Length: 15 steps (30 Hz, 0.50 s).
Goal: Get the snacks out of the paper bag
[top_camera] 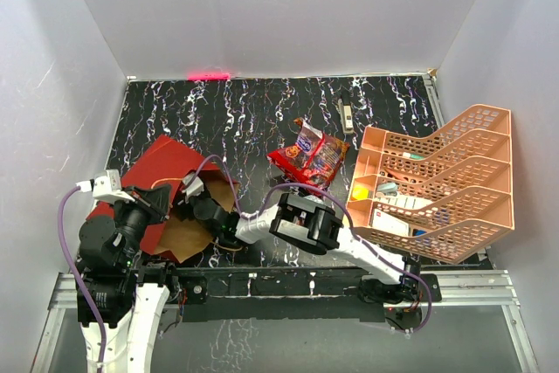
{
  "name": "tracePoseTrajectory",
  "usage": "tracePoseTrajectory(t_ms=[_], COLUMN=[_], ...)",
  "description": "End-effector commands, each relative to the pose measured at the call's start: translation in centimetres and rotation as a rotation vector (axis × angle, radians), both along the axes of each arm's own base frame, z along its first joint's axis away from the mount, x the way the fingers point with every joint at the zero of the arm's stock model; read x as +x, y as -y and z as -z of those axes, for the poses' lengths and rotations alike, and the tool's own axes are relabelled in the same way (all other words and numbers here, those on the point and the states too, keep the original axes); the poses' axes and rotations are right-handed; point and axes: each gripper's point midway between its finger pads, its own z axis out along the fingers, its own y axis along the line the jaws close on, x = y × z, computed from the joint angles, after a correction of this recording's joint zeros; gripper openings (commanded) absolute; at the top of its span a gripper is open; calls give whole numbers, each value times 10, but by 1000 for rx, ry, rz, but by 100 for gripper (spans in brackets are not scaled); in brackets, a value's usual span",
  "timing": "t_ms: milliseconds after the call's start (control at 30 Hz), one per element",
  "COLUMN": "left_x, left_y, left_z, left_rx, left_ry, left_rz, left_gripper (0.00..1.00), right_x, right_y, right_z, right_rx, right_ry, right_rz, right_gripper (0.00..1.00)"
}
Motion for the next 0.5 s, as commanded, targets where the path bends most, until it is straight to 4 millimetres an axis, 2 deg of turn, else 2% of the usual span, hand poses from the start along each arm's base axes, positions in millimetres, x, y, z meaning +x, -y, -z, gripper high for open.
tracePoseTrajectory(t_ms=[0, 100, 233, 333, 400, 467], left_x=[-1, 0, 0, -1, -1, -2], left_y=[-5, -4, -8, -7, -8, -8], left_z=[-8, -7, -7, -7, -8, -9], left_rx=[4, 9, 1, 1, 1, 0], left_ry=[23, 14, 17, 19, 24, 31], left_rz=[-26, -20, -45, -43, -46, -48], left_gripper=[0, 0, 0, 0, 0, 0], right_x=[2, 2, 13, 11, 1, -14], right_y=[11, 20, 43, 55, 55, 51], right_z=[16, 14, 2, -10, -19, -27], right_rx=[-122, -161, -197, -205, -181, -134], right_ry=[16, 40, 85, 113, 117, 110], right_rz=[20, 25, 108, 109, 50, -42], right_gripper=[52, 32, 20, 19, 20, 26])
